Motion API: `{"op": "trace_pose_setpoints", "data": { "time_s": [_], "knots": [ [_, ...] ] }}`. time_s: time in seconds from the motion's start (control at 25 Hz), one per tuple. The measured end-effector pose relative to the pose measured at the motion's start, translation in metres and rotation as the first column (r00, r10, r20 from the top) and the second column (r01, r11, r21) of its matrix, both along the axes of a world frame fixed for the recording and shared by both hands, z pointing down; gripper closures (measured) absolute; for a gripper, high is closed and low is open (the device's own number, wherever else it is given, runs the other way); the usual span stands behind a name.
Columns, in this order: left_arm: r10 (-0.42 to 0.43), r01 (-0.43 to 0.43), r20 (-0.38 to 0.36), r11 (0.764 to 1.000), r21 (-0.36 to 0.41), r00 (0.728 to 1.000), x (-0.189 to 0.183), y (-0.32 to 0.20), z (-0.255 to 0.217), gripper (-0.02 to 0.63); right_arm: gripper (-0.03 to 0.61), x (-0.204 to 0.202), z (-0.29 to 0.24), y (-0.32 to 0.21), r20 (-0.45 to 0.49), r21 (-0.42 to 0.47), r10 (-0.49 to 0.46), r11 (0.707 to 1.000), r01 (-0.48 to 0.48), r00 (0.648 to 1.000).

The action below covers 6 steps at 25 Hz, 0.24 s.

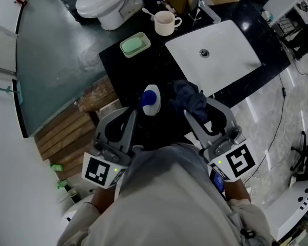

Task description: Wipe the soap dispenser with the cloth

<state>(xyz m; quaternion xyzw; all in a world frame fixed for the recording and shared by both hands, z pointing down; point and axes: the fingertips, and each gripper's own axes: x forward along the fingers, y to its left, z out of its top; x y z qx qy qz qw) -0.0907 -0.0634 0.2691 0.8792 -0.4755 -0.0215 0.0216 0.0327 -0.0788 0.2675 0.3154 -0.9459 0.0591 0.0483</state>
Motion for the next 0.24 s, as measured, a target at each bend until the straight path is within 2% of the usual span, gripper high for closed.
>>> {"op": "trace_pose_setpoints", "data": {
  "time_s": [0.08,0.24],
  "knots": [
    [-0.005,0.005,0.0,1.0,0.016,1.0,-0.0022,-0.0032,-0.0029,0.609,0.454,0.0009,-0.0004,-0.0004,-0.003,-0.003,0.002,1.0,-0.002,1.0],
    [0.007,-0.006,0.025,0.999,-0.036,1.0,-0.0046,-0.0036,0.0057,0.607,0.454,0.0021,-0.0014,-0.0029,-0.005,-0.006,0.002,1.0,-0.002,1.0]
  ]
}}
